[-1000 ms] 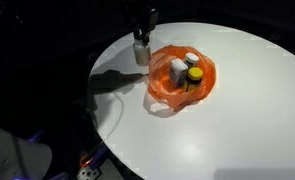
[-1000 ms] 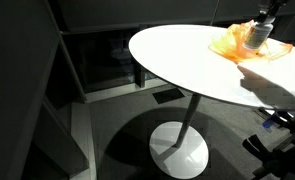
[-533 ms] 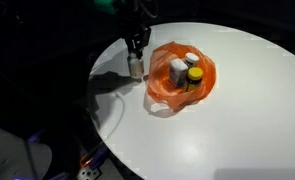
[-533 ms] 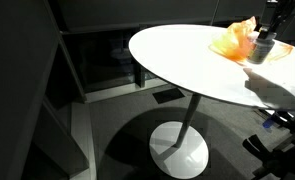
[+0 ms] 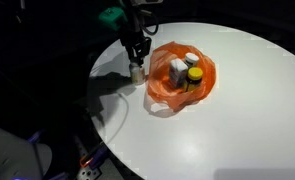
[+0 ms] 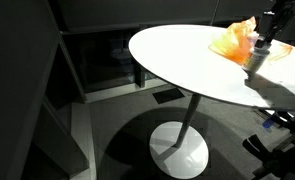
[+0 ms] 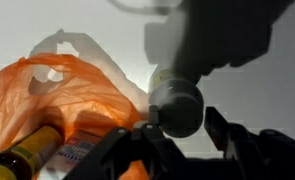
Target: Remove the white and orange bottle from the plastic bag and put it on the table
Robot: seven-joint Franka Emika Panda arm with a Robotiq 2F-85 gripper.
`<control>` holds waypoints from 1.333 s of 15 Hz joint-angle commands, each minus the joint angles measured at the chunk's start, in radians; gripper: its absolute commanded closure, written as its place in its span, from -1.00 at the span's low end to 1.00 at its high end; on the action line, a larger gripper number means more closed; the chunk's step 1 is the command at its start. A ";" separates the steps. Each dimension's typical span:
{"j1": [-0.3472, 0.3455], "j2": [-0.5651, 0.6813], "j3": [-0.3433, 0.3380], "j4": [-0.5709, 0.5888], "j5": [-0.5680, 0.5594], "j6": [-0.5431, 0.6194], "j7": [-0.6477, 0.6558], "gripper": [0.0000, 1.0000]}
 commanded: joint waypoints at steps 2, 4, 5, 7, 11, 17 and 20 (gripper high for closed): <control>-0.004 -0.040 0.003 -0.002 0.008 -0.034 0.004 -0.78; -0.007 -0.061 0.009 0.009 -0.008 -0.081 0.041 -1.00; -0.010 -0.077 0.012 0.016 -0.021 -0.111 0.067 -1.00; -0.014 -0.108 0.017 0.031 -0.031 -0.174 0.115 -1.00; -0.018 -0.186 0.026 0.059 -0.026 -0.293 0.172 -0.98; -0.017 -0.268 0.039 0.086 -0.011 -0.381 0.193 -1.00; -0.013 -0.255 0.034 0.072 -0.006 -0.351 0.166 -1.00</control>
